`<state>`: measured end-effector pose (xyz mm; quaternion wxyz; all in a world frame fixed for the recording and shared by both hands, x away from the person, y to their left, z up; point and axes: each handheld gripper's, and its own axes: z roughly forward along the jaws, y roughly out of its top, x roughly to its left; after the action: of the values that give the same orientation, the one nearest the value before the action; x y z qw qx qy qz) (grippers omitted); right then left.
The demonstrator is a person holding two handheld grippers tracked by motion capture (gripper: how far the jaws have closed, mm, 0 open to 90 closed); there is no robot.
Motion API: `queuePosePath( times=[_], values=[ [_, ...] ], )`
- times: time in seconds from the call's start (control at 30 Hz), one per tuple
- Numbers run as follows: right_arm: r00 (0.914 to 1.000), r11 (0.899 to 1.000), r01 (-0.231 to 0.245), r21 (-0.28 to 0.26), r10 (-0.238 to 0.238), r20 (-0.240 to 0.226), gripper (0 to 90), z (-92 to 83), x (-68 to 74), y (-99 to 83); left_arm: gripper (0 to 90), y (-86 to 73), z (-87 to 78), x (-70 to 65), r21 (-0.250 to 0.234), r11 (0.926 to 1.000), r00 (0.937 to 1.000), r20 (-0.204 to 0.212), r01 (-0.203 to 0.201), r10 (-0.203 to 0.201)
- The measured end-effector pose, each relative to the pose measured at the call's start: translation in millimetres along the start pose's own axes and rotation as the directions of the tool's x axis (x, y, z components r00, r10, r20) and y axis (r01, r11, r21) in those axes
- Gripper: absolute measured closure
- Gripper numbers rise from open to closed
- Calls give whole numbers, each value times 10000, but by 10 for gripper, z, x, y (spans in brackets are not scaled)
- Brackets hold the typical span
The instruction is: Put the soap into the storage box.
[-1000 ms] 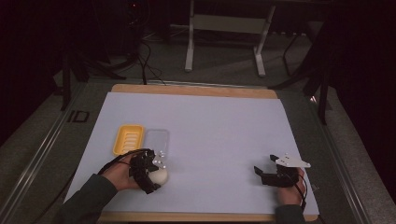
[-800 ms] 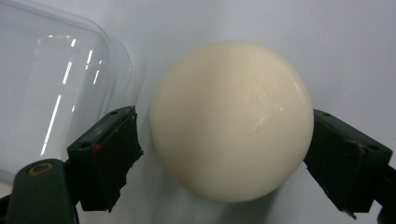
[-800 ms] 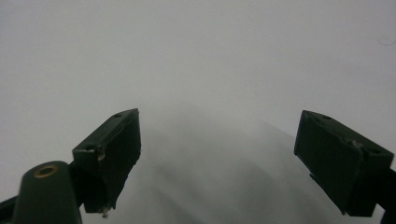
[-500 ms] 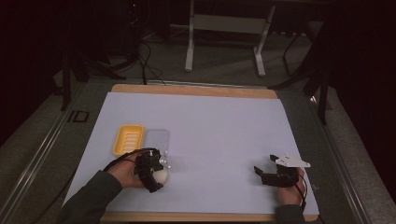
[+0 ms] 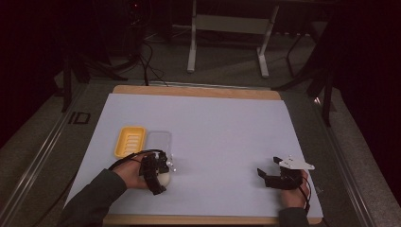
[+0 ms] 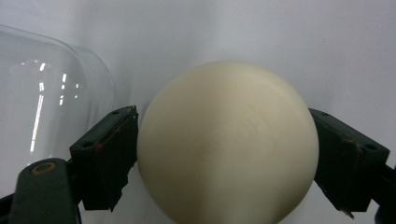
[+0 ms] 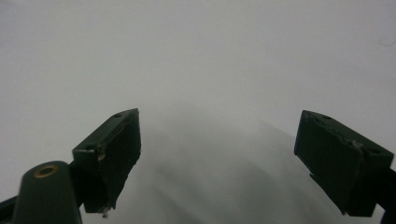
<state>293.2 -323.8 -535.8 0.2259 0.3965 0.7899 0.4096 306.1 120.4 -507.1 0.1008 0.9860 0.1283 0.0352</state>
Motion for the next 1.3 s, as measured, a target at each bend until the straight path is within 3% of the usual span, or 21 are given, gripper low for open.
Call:
queuePosePath(
  times=[0.33, 0.87, 1.3],
  values=[
    [10000, 10000, -4, 16, 4, 5, 146, 1, 2, 1, 208, -12, 1, 7, -133, 9998, 9995, 305, 119, -115],
    [10000, 10000, 24, 6, -24, 12, 146, 1, 3, 0, 235, 70, -5, 38, 565, 9983, 9990, 434, -109, 85],
    [10000, 10000, 43, 17, -43, 12, 146, 1, 6, 0, 242, 108, -6, 48, 854, 9956, 9982, 498, -378, 336]
  ],
)
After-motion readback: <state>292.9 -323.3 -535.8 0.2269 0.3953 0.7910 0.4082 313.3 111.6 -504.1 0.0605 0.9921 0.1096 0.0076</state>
